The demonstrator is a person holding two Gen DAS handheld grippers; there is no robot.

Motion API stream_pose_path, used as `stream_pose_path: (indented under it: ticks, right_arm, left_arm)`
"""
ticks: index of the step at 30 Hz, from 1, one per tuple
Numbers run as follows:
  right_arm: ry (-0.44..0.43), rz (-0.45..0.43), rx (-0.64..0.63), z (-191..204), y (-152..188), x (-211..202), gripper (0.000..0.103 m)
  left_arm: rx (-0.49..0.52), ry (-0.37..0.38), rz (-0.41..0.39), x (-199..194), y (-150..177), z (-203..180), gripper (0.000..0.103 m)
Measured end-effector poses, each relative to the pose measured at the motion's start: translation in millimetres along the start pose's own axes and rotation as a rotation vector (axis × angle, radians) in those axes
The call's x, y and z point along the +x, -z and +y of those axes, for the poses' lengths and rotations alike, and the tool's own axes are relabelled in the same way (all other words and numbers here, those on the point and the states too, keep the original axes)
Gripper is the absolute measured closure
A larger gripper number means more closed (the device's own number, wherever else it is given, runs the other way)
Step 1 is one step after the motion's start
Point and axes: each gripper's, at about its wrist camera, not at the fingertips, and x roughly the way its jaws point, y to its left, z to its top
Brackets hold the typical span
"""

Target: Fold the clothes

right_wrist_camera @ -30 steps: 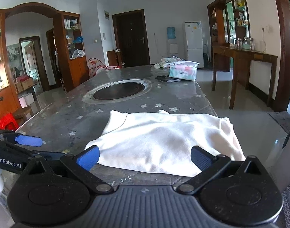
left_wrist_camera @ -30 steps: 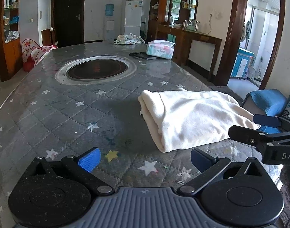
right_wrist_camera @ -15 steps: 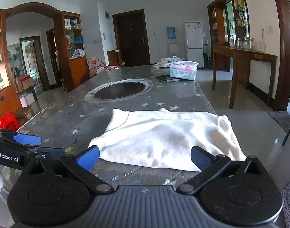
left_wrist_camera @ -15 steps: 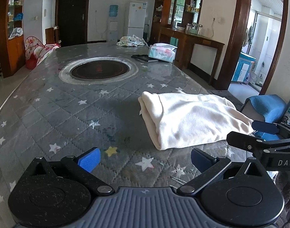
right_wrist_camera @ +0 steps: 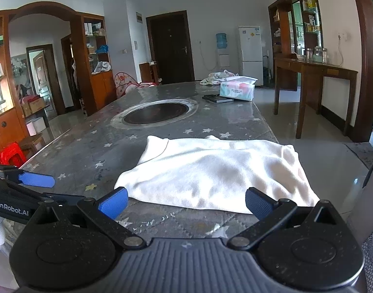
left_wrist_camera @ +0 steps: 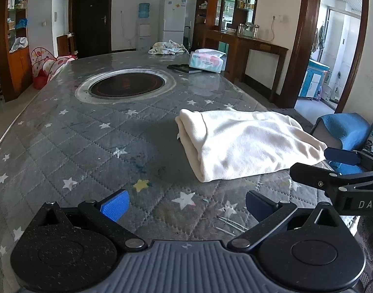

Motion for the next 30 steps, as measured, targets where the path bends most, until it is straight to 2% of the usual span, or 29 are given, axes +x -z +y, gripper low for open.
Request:
stream_pose_path:
  ticks: [20, 30]
  right_arm:
    - [-0.001, 0.073, 0.054, -8, 8, 9, 0.000]
    - [-0.002, 0.076, 0.056, -9, 8, 15, 0.000]
  left_arm:
    - [0.050, -0.020, 0.037, 13, 0, -14, 0.000]
    - [0.051, -0.029, 0.060, 23, -1, -13, 0.000]
